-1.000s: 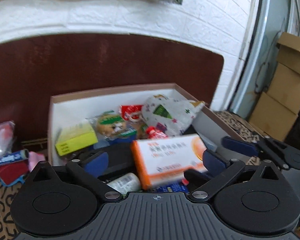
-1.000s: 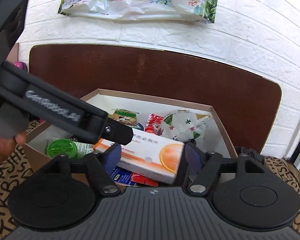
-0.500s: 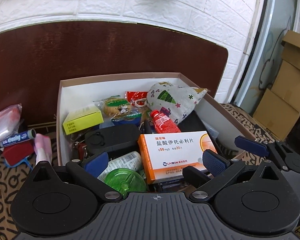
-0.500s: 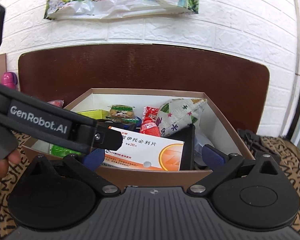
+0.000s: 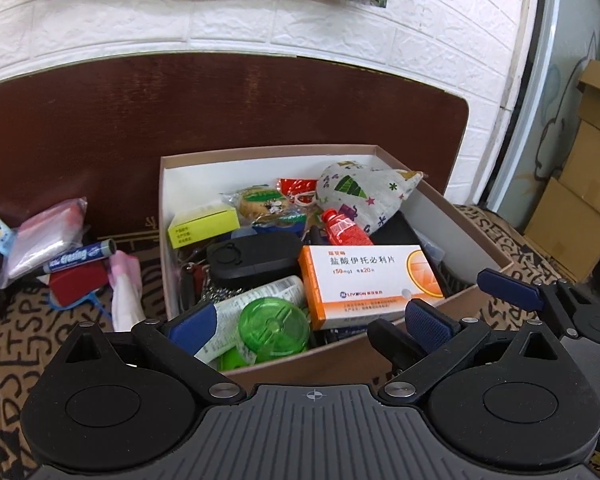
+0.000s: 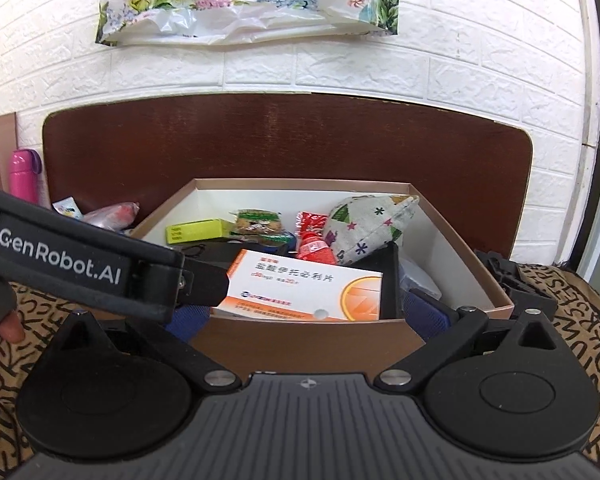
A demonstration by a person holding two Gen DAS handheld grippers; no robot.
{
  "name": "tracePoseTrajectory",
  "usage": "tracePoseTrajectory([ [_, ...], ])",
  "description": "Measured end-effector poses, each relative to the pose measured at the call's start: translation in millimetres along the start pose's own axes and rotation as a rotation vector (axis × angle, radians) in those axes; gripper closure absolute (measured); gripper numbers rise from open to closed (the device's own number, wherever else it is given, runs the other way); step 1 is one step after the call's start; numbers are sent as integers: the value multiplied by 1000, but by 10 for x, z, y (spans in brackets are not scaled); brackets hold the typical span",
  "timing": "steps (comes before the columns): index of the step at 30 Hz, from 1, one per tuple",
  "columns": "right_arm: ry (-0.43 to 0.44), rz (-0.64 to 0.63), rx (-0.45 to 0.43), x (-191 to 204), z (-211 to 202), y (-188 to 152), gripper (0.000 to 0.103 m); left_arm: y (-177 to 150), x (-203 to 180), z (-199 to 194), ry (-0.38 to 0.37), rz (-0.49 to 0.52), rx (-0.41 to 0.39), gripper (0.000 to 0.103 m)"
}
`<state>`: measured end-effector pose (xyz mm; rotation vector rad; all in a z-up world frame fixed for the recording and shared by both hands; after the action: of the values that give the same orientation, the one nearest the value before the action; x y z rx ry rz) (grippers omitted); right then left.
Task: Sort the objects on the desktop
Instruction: 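Lower the medicine box into the cardboard box and open the left gripper, then withdraw the left gripper from the box toward the black electronics box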
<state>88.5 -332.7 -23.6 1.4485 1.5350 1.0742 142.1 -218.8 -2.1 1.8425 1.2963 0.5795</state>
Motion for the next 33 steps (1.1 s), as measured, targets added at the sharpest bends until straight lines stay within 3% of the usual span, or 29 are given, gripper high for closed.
tracePoseTrajectory([
  [5,17,18,13,93,-84,-33,0,-98,46,-163,58,-14,-23,0],
  [11,48,6,13,303,-220,-99,0,-272,198,-384,76,-57,-26,0],
  [26,194,95,113,1022,-350,-412,0,-818,794,-713,214,-162,69,0],
  [33,192,96,167,1394,-306,-456,0,-943,1026,-841,294,-181,90,0],
])
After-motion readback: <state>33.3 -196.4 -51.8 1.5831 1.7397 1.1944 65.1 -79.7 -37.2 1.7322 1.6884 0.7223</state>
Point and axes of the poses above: each gripper's, at about its wrist camera, not at the fingertips, and z roughly the way its jaws point, x to its left, y to its top, the point moved 1 cm from there along z, roughly the way its jaws point, and after that the axes turned 7 degrees about y, right-handed, at the moved point
